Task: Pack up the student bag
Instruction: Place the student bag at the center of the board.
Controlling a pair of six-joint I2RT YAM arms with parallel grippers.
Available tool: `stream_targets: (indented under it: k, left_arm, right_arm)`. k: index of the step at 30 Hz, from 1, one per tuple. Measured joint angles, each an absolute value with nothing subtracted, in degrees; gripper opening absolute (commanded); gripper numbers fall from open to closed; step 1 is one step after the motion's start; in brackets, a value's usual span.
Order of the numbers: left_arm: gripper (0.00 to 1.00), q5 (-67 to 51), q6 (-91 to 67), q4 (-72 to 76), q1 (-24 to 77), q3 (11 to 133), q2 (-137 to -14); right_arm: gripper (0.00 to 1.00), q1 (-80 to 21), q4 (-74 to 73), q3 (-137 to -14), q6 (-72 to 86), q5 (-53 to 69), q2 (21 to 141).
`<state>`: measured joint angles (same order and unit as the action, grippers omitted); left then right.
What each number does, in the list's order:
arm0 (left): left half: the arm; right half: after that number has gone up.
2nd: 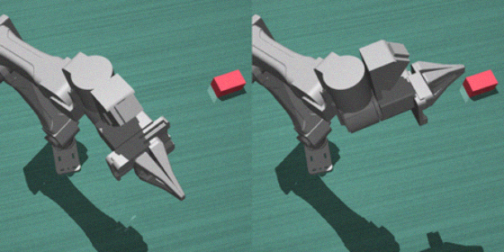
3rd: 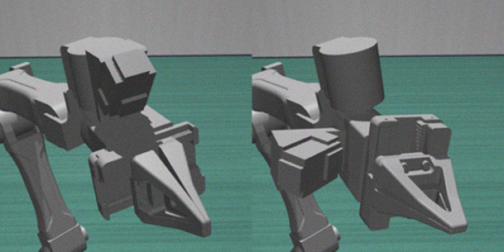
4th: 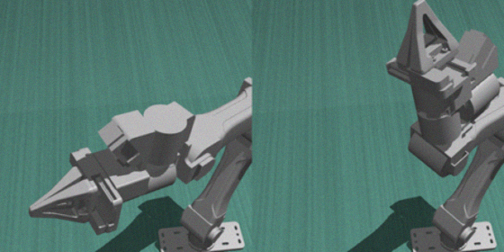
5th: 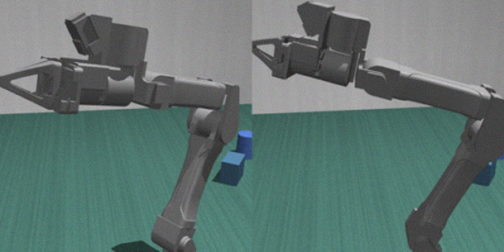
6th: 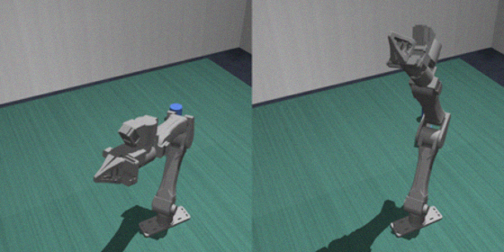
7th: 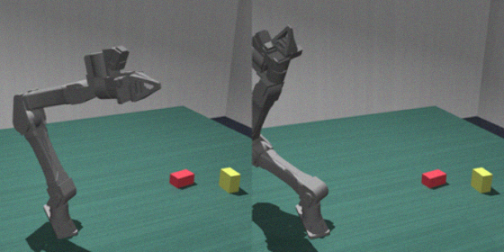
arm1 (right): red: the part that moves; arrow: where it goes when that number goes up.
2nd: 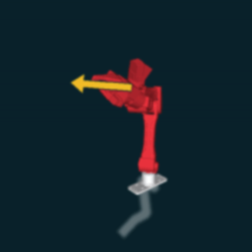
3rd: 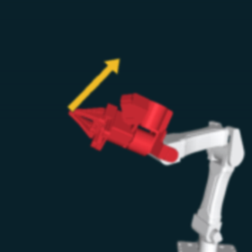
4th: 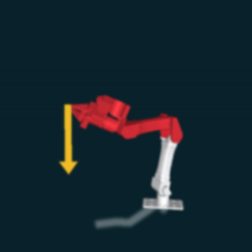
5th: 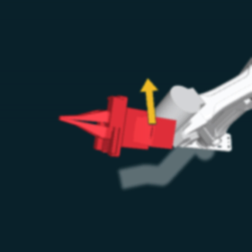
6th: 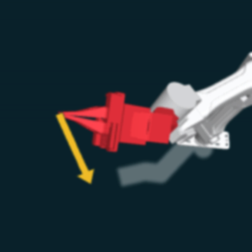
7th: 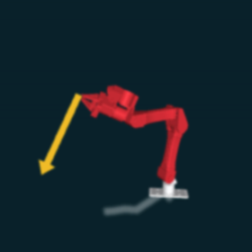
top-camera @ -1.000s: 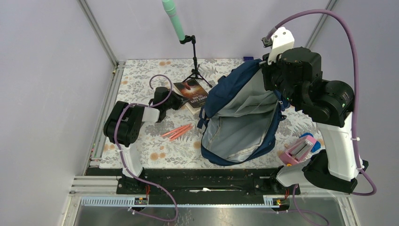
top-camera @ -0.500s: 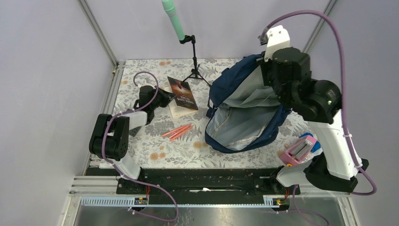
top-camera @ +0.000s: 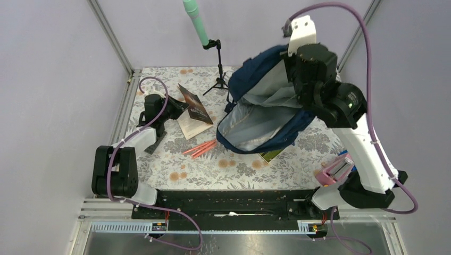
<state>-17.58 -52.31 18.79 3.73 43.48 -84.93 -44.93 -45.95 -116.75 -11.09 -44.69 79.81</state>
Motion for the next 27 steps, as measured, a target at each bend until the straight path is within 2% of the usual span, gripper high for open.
stream_targets:
  k: [6, 10, 21, 27]
  left_arm:
    - [0.00, -18.57, -51.35, 15.81, 2.87, 44.12, -82.46]
    - [0.00, -19.42, -50.15, 13.13, 2.66, 44.34, -80.79]
    - [0.00, -21.32, -46.52, 8.43, 2.17, 45.08, -77.30]
    - [0.00, -22.28, -45.95, 7.16, 1.83, 45.08, -77.17]
  right_arm:
    - [0.00, -39.75, -42.35, -136.25, -16.78, -47.24, 90.96]
    - [0.00, -34.15, -40.32, -142.43, -18.24, -47.99, 96.88]
    - [0.00, -22.65, -38.15, -137.16, -15.20, -47.40, 101.32]
    - [0.00, -19.77, -35.68, -134.43, -12.05, -46.09, 102.24]
